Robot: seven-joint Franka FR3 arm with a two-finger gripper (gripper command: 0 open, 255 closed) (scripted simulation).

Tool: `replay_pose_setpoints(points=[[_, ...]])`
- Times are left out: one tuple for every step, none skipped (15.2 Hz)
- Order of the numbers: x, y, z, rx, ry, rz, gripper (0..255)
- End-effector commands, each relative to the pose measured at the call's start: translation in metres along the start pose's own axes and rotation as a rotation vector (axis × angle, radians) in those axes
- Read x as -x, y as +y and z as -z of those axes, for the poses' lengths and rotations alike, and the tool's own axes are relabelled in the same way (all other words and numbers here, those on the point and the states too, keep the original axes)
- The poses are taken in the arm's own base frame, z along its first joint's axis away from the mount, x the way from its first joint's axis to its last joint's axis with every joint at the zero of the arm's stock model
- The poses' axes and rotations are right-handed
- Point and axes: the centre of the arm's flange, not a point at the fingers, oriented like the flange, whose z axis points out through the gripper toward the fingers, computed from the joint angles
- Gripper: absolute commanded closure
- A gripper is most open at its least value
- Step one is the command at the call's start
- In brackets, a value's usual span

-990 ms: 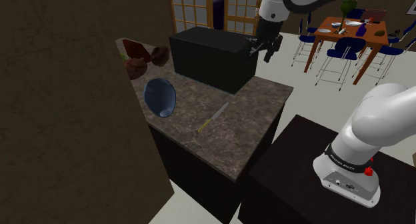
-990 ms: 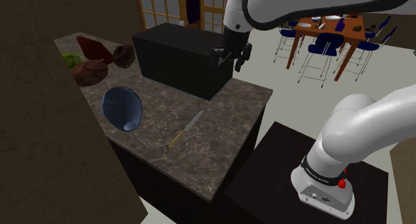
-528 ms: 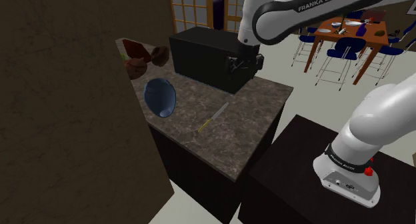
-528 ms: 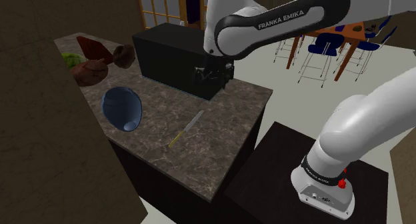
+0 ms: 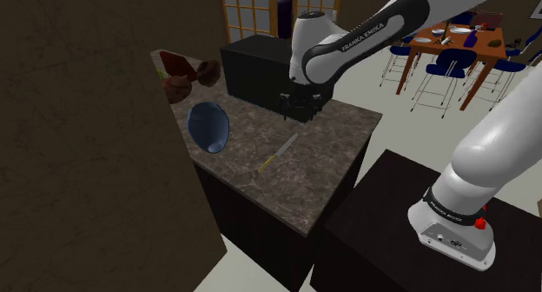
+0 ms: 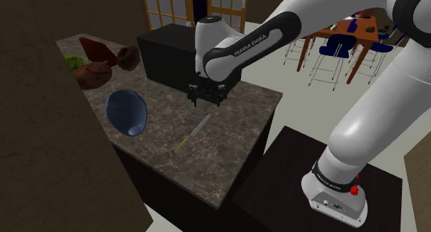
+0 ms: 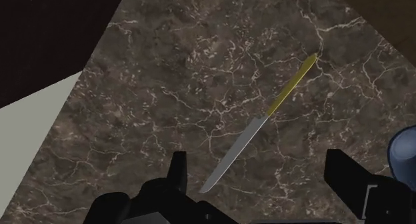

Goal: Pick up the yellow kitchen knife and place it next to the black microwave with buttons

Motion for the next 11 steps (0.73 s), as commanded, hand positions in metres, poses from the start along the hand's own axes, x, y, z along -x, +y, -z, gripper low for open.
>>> replay_pose_setpoints(points=[[-0.006, -0.01, -0.026, 0.008, -0.005, -0.068, 0], [-0.01, -0.015, -0.038, 0.012, -0.008, -0.1, 0], [-0.015, -0.02, -0.05, 0.017, -0.01, -0.132, 0], [-0.019, -0.024, -0.062, 0.021, -0.012, -0.164, 0], [-0.024, -0.029, -0.074, 0.025, -0.015, -0.196, 0], [-0.028, -0.033, -0.086, 0.03, -0.017, -0.228, 0], [-0.033, -0.037, -0.098, 0.034, -0.019, -0.26, 0], [-0.038, -0.041, -0.11, 0.039, -0.022, -0.292, 0], [-0.043, -0.044, -0.122, 0.043, -0.024, -0.324, 0], [-0.048, -0.047, -0.134, 0.047, -0.027, -0.356, 0], [-0.053, -0.05, -0.146, 0.052, -0.029, -0.388, 0]])
